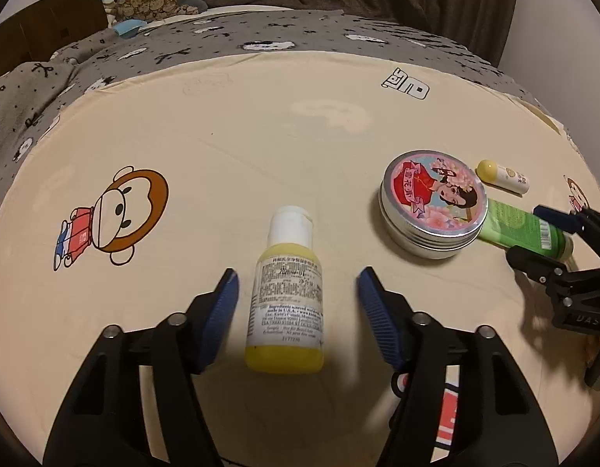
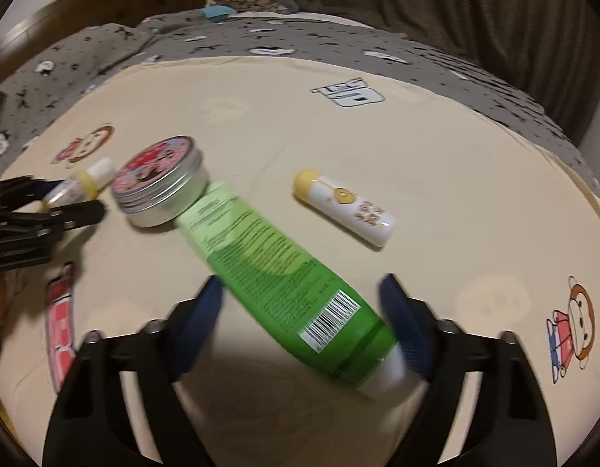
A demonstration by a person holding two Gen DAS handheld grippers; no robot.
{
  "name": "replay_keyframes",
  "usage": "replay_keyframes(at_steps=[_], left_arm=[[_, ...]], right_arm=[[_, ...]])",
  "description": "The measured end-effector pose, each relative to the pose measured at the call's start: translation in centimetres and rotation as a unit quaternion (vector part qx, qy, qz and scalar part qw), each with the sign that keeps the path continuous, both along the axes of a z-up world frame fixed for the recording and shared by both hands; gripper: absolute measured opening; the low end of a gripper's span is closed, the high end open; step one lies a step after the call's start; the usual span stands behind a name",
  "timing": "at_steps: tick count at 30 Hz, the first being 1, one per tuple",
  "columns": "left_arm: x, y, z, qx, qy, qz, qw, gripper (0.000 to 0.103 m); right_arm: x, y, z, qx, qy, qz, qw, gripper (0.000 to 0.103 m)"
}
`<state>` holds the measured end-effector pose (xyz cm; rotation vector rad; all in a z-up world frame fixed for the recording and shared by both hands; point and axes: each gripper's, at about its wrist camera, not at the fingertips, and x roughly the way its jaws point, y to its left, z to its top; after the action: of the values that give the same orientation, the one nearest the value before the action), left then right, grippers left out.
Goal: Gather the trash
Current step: 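Grasp the green tube with the right tool while the left tool grasps the yellow bottle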
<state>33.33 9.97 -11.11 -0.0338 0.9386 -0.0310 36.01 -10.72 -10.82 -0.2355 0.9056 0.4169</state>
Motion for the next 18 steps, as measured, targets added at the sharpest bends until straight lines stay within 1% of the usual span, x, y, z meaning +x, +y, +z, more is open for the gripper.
replay_keyframes(at_steps=[1,2,3,5,7,9,13,14,15,16,17,18], left_arm=[[-0.1,-0.1,0.1,-0.002,-0.001,-0.001,1.0,0.042],[-0.1,-0.1,0.1,-0.002,-0.001,0.0,1.0,0.036],[-0.2,-0.1,0.2,-0.003,-0.002,0.001,1.0,0.03],[-0.5,-0.2,0.3,-0.003,0.0,-0.003,1.0,0.029],[-0.9,-0.5,0.4,-0.001,0.0,-0.006,1.0,0.029],[-1.9,-0.9,0.5,-0.007,-0.001,-0.012,0.9999,0.029],[-4.3,-2.2,0.6,-0.006,-0.008,-0.03,0.9995,0.029],[-5.1,-2.7,0.5,-0.004,-0.01,-0.036,0.9993,0.029],[-5.7,-3.0,0.6,-0.002,-0.012,-0.039,0.9991,0.029],[-6.7,-3.5,0.7,-0.003,-0.015,-0.045,0.9989,0.029],[-7.2,-3.8,0.8,-0.006,-0.017,-0.048,0.9987,0.029],[-8.2,-4.2,1.0,-0.01,-0.019,-0.054,0.9983,0.029]], right_arm=[[-0.4,0.0,0.2,0.0,0.001,0.008,1.0,0.058],[-0.6,0.1,0.2,0.0,0.001,0.012,1.0,0.05],[-0.9,0.2,0.4,-0.003,0.0,0.015,1.0,0.048],[-1.6,0.2,0.6,-0.009,0.001,0.017,1.0,0.041],[-2.6,0.2,0.8,-0.011,0.007,0.016,1.0,0.04],[-3.6,0.3,0.8,-0.012,0.012,0.018,1.0,0.039],[-7.0,0.1,0.8,-0.005,0.023,0.025,0.999,0.036],[-8.4,-0.2,0.9,0.0,0.029,0.027,0.999,0.035],[-8.9,-0.4,0.9,0.003,0.029,0.026,0.999,0.033],[-9.7,-0.7,1.1,0.006,0.027,0.025,0.999,0.02],[-11.0,-1.3,1.7,0.017,0.02,0.021,0.999,0.018],[-11.7,-1.7,2.0,0.021,0.022,0.019,0.999,0.018]])
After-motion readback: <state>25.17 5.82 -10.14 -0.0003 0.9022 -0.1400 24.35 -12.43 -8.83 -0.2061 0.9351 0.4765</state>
